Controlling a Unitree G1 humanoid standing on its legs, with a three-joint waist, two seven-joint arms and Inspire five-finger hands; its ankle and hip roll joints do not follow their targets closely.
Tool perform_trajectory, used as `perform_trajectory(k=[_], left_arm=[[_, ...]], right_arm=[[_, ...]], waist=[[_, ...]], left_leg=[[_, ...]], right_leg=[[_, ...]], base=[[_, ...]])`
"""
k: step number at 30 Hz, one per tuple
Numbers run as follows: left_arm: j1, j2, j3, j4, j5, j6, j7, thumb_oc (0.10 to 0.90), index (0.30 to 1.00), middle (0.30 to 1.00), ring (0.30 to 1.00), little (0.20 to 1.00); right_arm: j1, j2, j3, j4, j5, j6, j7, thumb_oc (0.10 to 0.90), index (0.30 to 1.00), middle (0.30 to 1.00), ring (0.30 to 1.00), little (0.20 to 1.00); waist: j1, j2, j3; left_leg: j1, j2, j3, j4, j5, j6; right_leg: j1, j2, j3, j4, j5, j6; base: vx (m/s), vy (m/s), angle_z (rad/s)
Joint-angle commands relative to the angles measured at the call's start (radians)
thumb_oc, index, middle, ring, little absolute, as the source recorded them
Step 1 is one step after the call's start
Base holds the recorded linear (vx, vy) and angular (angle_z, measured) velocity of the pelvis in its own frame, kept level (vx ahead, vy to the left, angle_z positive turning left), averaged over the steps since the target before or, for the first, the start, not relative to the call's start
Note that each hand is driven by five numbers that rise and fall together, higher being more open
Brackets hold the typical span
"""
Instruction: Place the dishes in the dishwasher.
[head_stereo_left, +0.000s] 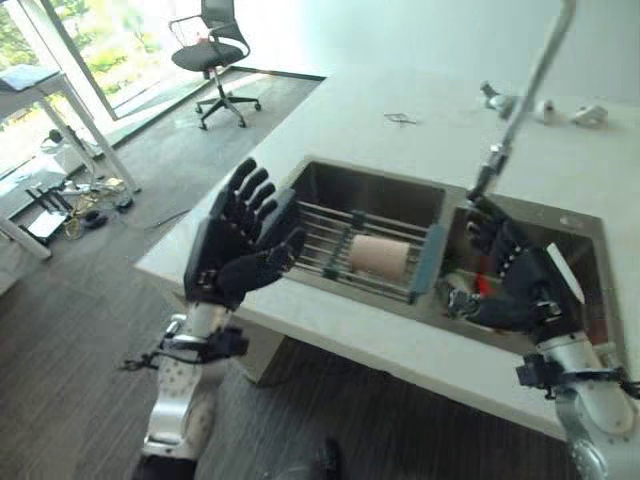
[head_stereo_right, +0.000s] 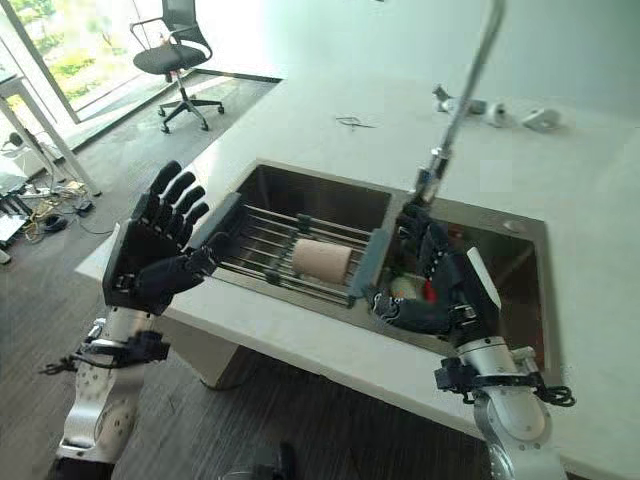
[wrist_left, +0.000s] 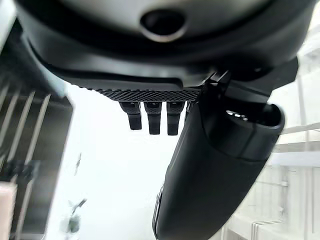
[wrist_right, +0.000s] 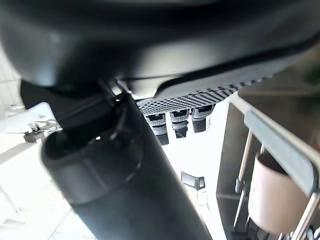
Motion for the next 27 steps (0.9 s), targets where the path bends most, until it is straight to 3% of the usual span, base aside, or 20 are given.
perform_trajectory(k=[1, 5, 6, 8, 15, 18, 19, 21, 24, 25, 27], left_arm=[[0.051, 0.052, 0.085, -0.175, 0.041, -0.138, 0.025, 0.8, 0.9, 0.9, 0.9, 0.9], [0.043, 0.059, 0.091, -0.195, 0.046, -0.156, 0.029, 0.8, 0.9, 0.9, 0.9, 0.9], [0.039, 0.062, 0.082, -0.212, 0.091, -0.163, 0.046, 0.8, 0.9, 0.9, 0.9, 0.9], [0.038, 0.054, 0.07, -0.224, 0.081, -0.161, 0.061, 0.8, 0.9, 0.9, 0.9, 0.9], [0.035, 0.04, 0.025, -0.213, -0.018, -0.102, 0.023, 0.8, 0.9, 0.9, 0.9, 0.9], [0.042, 0.034, 0.023, -0.206, -0.042, -0.091, 0.017, 0.8, 0.9, 0.9, 0.9, 0.9], [0.041, 0.029, 0.018, -0.204, -0.026, -0.082, 0.021, 0.8, 0.9, 0.9, 0.9, 0.9], [0.042, 0.028, 0.011, -0.199, -0.01, -0.084, 0.03, 0.8, 0.9, 0.9, 0.9, 0.9], [0.065, 0.032, 0.029, -0.201, -0.021, -0.062, 0.001, 0.8, 0.9, 0.9, 0.9, 0.9], [0.094, 0.037, 0.042, -0.197, -0.021, -0.04, -0.025, 0.8, 0.9, 0.9, 0.9, 0.9], [0.113, 0.047, 0.055, -0.193, 0.032, -0.068, 0.003, 0.8, 0.9, 0.9, 0.9, 0.9]], right_arm=[[-0.128, 0.029, -0.011, -0.02, -0.002, -0.103, -0.003, 0.8, 0.9, 0.9, 0.9, 0.9], [-0.143, 0.04, -0.004, -0.013, 0.011, -0.089, -0.026, 0.8, 0.9, 0.9, 0.9, 0.9], [-0.152, 0.037, 0.0, -0.005, 0.015, -0.096, -0.036, 0.8, 0.9, 0.9, 0.9, 0.9], [-0.146, 0.024, 0.004, 0.009, 0.014, -0.111, -0.06, 0.8, 0.9, 0.9, 0.9, 0.9], [-0.172, 0.037, 0.034, 0.035, -0.007, -0.09, -0.112, 0.8, 0.9, 0.9, 0.9, 0.9], [-0.164, 0.03, 0.035, 0.047, -0.015, -0.085, -0.099, 0.8, 0.9, 0.9, 0.9, 0.9], [-0.164, 0.023, 0.028, 0.054, -0.015, -0.087, -0.099, 0.8, 0.9, 0.9, 0.9, 0.9], [-0.165, 0.016, 0.016, 0.063, -0.023, -0.092, -0.1, 0.8, 0.9, 0.9, 0.9, 0.9], [-0.169, 0.008, -0.005, 0.054, -0.006, -0.075, -0.087, 0.8, 0.9, 0.9, 0.9, 0.9], [-0.173, 0.005, -0.004, 0.046, -0.001, -0.066, -0.066, 0.8, 0.9, 0.9, 0.9, 0.9], [-0.175, -0.01, 0.003, 0.042, -0.003, -0.059, -0.029, 0.8, 0.9, 0.9, 0.9, 0.9]], waist=[[0.041, 0.005, -0.043], [0.056, -0.014, -0.035], [0.064, -0.027, -0.029], [0.051, -0.035, -0.034], [0.035, -0.033, -0.066], [0.029, -0.048, -0.056], [0.03, -0.063, -0.045], [0.03, -0.069, -0.026], [0.025, -0.05, -0.017], [0.034, -0.024, -0.017], [0.054, -0.006, -0.023]], left_leg=[[-0.008, 0.17, 0.028, 0.098, -0.157, -0.116], [0.01, 0.168, 0.071, 0.098, -0.166, -0.126], [0.019, 0.163, 0.095, 0.098, -0.175, -0.134], [0.032, 0.15, 0.104, 0.098, -0.196, -0.126], [0.058, 0.139, 0.131, 0.098, -0.214, -0.123], [0.113, 0.133, 0.201, 0.098, -0.152, -0.148], [0.128, 0.134, 0.23, 0.098, -0.072, -0.173], [0.114, 0.165, 0.237, 0.1, -0.025, -0.194], [0.088, 0.226, 0.216, 0.098, -0.071, -0.194], [0.038, 0.256, 0.136, 0.098, -0.094, -0.204], [-0.032, 0.259, 0.021, 0.098, -0.107, -0.216]], right_leg=[[-0.044, 0.061, -0.141, -0.103, 0.329, 0.02], [-0.065, 0.083, -0.218, -0.144, 0.262, 0.005], [-0.107, 0.067, -0.246, -0.144, 0.205, -0.014], [-0.143, 0.067, -0.19, -0.144, 0.203, -0.019], [-0.168, 0.086, -0.147, -0.144, 0.197, -0.029], [-0.163, 0.072, -0.134, -0.144, 0.194, -0.043], [-0.158, 0.051, -0.133, -0.144, 0.197, -0.051], [-0.148, 0.04, -0.137, -0.144, 0.202, -0.054], [-0.146, 0.049, -0.135, -0.144, 0.202, -0.045], [-0.149, 0.073, -0.102, -0.144, 0.193, -0.037], [-0.146, 0.093, -0.051, -0.144, 0.174, -0.032]], base=[[0.07, 0.194, -0.44], [0.01, -0.024, -0.81], [0.0, -0.121, -0.92], [0.06, -0.206, -0.6], [0.09, -0.157, -0.1], [0.1, -0.143, -0.18], [0.05, -0.11, -0.27], [0.03, -0.037, -0.13], [0.04, 0.12, -0.01], [0.07, 0.241, 0.05], [0.14, 0.31, -0.4]])
